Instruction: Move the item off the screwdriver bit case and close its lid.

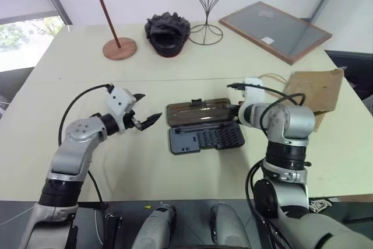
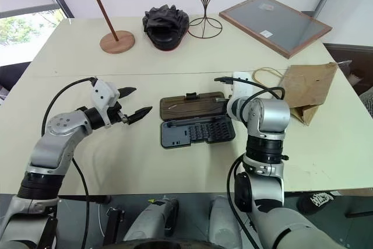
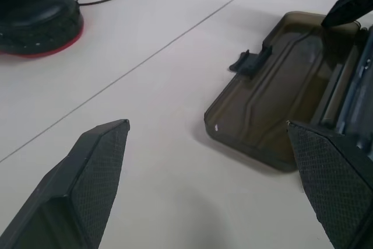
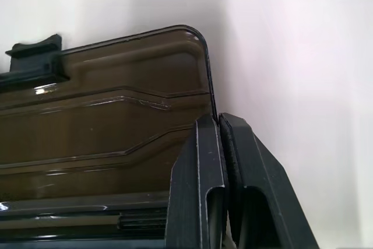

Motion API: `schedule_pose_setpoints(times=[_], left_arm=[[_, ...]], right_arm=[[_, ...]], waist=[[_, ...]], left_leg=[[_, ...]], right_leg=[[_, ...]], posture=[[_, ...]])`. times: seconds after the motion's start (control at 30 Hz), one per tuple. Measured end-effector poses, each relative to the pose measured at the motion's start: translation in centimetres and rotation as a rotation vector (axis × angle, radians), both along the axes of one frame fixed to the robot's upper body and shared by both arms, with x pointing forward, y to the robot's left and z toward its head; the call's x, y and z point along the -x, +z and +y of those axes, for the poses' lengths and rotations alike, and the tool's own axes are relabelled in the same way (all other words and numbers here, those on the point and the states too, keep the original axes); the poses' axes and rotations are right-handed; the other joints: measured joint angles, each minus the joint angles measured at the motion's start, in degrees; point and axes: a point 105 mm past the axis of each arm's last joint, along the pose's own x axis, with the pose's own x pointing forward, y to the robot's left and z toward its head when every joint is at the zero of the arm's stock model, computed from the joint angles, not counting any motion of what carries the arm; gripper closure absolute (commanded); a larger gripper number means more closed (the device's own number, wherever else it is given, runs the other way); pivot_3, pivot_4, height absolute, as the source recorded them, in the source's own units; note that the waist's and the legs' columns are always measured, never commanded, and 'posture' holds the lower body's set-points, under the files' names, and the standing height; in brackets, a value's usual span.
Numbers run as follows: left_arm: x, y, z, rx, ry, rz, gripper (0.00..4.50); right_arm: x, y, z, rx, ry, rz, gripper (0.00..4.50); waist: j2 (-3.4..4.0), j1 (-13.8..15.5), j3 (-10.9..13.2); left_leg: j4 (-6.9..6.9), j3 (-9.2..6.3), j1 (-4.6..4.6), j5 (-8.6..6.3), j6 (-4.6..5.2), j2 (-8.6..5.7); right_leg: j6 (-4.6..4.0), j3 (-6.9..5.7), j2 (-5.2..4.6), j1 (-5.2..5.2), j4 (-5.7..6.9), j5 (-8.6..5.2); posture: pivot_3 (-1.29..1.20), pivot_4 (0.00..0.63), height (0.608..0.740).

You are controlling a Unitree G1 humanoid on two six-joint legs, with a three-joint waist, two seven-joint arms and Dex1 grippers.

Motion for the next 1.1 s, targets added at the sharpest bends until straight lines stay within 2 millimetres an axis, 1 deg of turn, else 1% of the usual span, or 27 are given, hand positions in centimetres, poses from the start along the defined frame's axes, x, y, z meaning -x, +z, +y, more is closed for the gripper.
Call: schedule_pose_setpoints(times=[0.1, 0.23, 0.37, 0.6, 0.8, 1.1], left_arm=[[0.0, 0.0, -0.1, -0.002, -0.009, 0.001, 0.0], [-0.1, 0.5, -0.3, -0.005, -0.025, -0.011, 0.0], [-0.1, 0.6, -0.6, -0.009, -0.037, -0.011, 0.0], [-0.2, 0.6, -0.5, -0.018, -0.031, -0.012, 0.0], [-0.2, 0.6, -0.4, -0.017, -0.025, -0.014, 0.0], [-0.2, 0.6, -0.4, -0.017, -0.023, -0.014, 0.0]], right_arm=[[0.2, -0.1, 0.7, -0.033, -0.038, 0.006, 4.47], [0.5, -0.2, 2.1, -0.072, -0.071, 0.016, 4.47], [0.5, -0.2, 1.5, -0.078, -0.114, 0.031, 4.47], [0.5, -0.3, 0.9, -0.077, -0.15, 0.037, 4.47], [0.6, -0.2, 1.4, -0.084, -0.125, 0.026, 4.47], [1.0, -0.3, 2.1, -0.103, -0.097, 0.018, 4.47]], waist=[[0.0, -0.1, 0.0], [0.01, -0.8, 0.0], [0.03, -1.1, 0.0], [0.02, -0.3, 0.0], [0.02, -0.1, 0.0], [0.03, -0.9, 0.0]], left_leg=[[-0.01, 0.03, 0.0, 0.0, 0.0, 0.0], [-0.02, 0.05, 0.0, 0.01, -0.02, 0.02], [-0.02, 0.05, 0.0, 0.01, -0.02, 0.0], [0.0, 0.04, 0.0, 0.01, -0.02, -0.05], [-0.02, 0.05, -0.01, 0.01, -0.02, -0.04], [-0.08, 0.06, -0.01, 0.01, -0.02, -0.01]], right_leg=[[-0.01, 0.04, 0.01, -0.05, 0.05, 0.01], [-0.04, 0.1, 0.03, -0.13, 0.12, 0.02], [-0.04, 0.1, 0.02, -0.12, 0.13, 0.03], [0.02, 0.1, -0.01, -0.06, 0.1, 0.08], [0.01, 0.12, -0.01, -0.13, 0.1, 0.09], [0.01, 0.14, 0.02, -0.16, 0.1, 0.09]], posture=[[0.0, 0.15, 0.74], [0.0, 0.15, 0.74], [0.0, 0.15, 0.74], [0.0, 0.15, 0.74], [0.0, 0.15, 0.74], [0.0, 0.15, 0.74]])
